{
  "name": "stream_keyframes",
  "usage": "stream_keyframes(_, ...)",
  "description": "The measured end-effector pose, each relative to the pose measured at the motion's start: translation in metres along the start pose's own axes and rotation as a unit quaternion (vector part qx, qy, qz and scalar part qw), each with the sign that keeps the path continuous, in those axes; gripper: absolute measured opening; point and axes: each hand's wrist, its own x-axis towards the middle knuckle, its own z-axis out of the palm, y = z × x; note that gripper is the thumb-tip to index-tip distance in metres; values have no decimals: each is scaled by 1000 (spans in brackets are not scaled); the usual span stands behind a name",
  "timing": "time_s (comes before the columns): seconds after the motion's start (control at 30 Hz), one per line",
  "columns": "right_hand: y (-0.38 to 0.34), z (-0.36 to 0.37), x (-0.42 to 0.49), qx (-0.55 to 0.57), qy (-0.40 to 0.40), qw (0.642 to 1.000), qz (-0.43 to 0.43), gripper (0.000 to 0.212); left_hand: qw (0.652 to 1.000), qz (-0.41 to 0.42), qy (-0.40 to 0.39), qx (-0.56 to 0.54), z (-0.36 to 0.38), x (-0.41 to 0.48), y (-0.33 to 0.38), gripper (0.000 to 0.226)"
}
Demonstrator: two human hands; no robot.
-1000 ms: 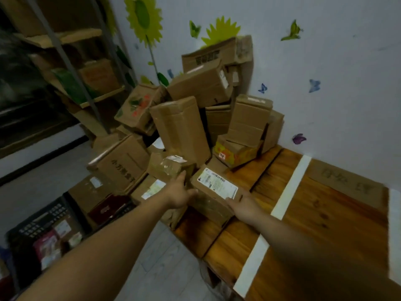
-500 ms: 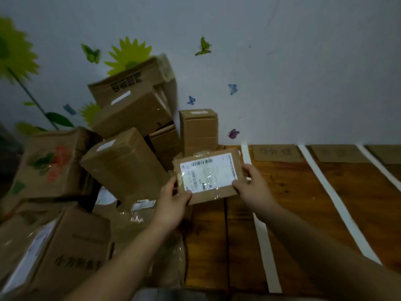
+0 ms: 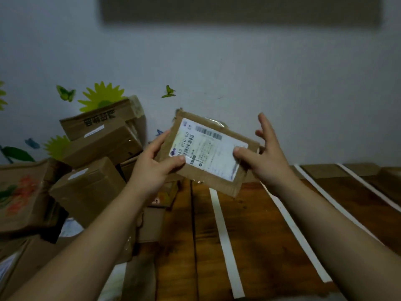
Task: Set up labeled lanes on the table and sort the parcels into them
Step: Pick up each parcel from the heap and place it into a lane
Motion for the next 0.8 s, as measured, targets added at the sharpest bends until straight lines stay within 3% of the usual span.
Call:
stream_keyframes(0.1,2,-28,-6,40,29,999,-22,30,998,30,48,-20,41,4,18,70)
stream_keyframes(0.17,5,-45,-16,107,92,989,-31,15,992,25,97,-74,82,2,23,68)
stream_keyframes(0.27,11,-76,-31,184,133,974,-9,17,998,-27,-14,-47,155,-16,16,77)
stream_keyframes(0.37,27,-131,-39,91,117,989,-22,15,995,-17,-78,-59,205,-26,1,87)
stream_keyframes(0.43,36,-171,-41,-12,89,996,-23,38,991,-29,-102,-76,225,-24,-8,87)
stream_keyframes(0.5,46,-206,-39,-16,30,999,-22,59,985,-55,-142,-84,252,-21,-19,87)
stream_keyframes(0.6,67,-234,-38,11,-25,1000,-7,53,980,-77,-175,-61,294,-18,-38,83)
stream_keyframes(0.8,133,-271,-25,46,27,995,84,46,968,-125,-214,-29,351,2,-82,81)
